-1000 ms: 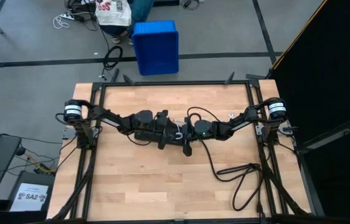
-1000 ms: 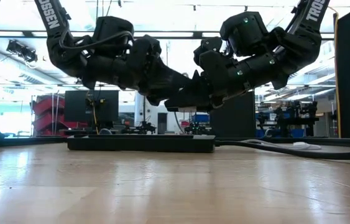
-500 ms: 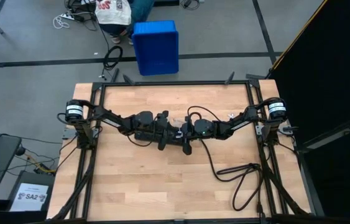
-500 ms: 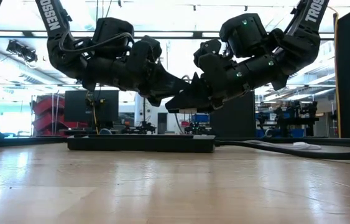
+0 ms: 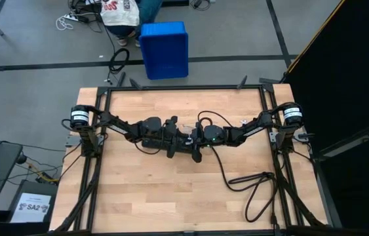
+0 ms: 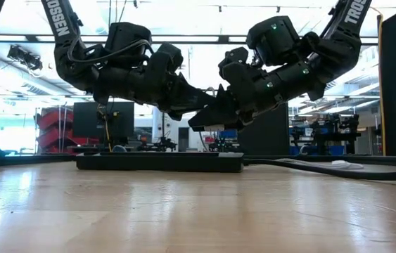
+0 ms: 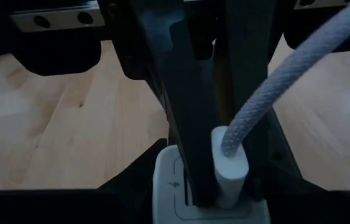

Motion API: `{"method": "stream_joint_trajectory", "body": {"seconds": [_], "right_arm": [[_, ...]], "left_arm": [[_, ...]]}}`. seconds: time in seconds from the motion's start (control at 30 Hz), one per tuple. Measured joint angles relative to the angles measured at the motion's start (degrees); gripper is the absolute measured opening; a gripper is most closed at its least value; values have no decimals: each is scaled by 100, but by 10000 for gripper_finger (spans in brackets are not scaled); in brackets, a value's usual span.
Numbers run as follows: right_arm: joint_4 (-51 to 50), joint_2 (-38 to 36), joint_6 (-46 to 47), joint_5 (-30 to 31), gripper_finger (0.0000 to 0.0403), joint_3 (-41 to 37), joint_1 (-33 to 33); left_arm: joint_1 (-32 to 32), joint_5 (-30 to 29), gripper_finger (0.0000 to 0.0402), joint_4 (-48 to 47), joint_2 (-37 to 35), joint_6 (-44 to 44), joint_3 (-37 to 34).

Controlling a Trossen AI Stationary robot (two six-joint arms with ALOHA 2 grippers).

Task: Insert USB
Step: Remove the purple charger cable from the white charger adapter

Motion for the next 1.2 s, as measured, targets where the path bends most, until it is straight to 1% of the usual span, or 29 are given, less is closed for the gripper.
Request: {"method": "stream_joint_trajectory", "body": {"seconds": [0.1,0.23,0.4,0.47,0.53,0.7,0.77,0.87,1.0,1.13,1.2], "right_arm": [[-199,19,74,-28,110,-30,-4],[-195,21,121,-69,110,-22,-7],[-172,24,102,-87,110,-28,-7],[-165,26,103,-194,110,-31,-9],[-69,26,129,-422,110,-31,-11],[187,26,471,-1364,110,-28,-6],[149,26,731,-1844,110,-28,8],[-217,26,1161,-2609,110,-28,34],[-1010,22,1290,-2814,110,-28,213],[-1400,22,1208,-2575,110,-28,379],[-1369,22,1180,-2554,131,-28,424]], "left_arm": [[1,0,1,292,-31,23,6],[3,3,1,645,-50,20,15],[70,53,1,544,-108,28,11],[88,50,0,413,-108,-1,13],[105,50,0,391,-108,-1,13],[216,87,0,289,-269,-1,13],[272,100,0,158,-369,-1,13],[326,105,0,-53,-477,-1,13],[331,114,0,-227,-482,9,13],[329,116,0,-373,-482,12,13],[329,131,0,-401,-482,12,13]]}}
